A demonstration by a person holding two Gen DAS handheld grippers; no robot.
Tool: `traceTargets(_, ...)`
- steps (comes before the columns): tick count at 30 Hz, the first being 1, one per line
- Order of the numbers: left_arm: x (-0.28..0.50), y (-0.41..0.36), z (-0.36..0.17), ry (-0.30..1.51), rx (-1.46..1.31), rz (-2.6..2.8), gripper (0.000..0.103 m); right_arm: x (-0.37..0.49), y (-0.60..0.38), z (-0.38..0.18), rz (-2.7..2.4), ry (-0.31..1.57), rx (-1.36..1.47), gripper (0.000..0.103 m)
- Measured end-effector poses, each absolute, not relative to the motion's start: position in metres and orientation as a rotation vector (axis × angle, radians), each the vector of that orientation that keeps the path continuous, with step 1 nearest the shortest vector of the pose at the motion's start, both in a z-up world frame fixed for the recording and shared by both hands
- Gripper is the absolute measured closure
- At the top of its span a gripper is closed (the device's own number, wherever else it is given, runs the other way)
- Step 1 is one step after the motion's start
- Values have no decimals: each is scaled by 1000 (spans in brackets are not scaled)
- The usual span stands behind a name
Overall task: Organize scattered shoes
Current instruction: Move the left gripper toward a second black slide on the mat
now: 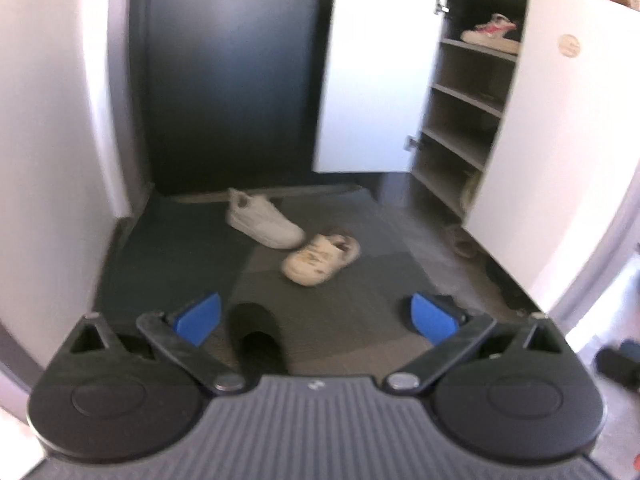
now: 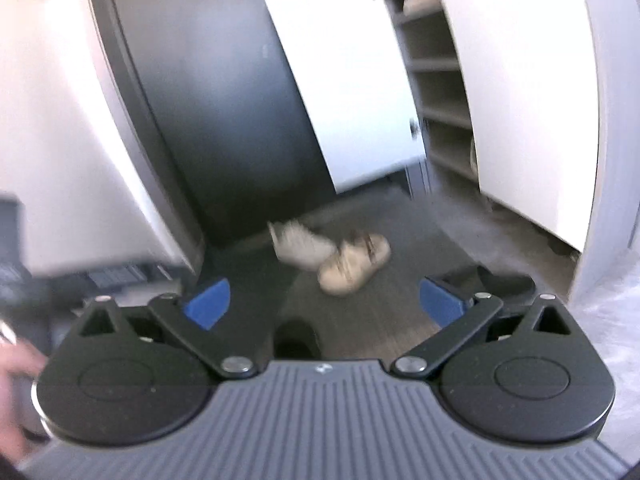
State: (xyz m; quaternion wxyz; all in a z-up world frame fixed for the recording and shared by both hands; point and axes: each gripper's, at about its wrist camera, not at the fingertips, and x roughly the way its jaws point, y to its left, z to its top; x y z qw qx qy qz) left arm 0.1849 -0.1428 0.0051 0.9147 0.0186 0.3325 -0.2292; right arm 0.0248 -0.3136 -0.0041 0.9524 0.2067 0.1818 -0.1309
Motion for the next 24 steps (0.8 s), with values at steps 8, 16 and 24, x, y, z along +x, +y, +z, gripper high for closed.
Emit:
traceTargets(8,210,-181,-40,707,-7,-586,0,-30,-328,-1,-473,141,605,0)
traceTargets(16,262,-223,-121,802,-205,-696,0,-49,-365,-21,-528,95,904,0)
traceTargets(24,287,-311,-205,802,-76,-716,0,-28,-362,-36,-431,246,962,0)
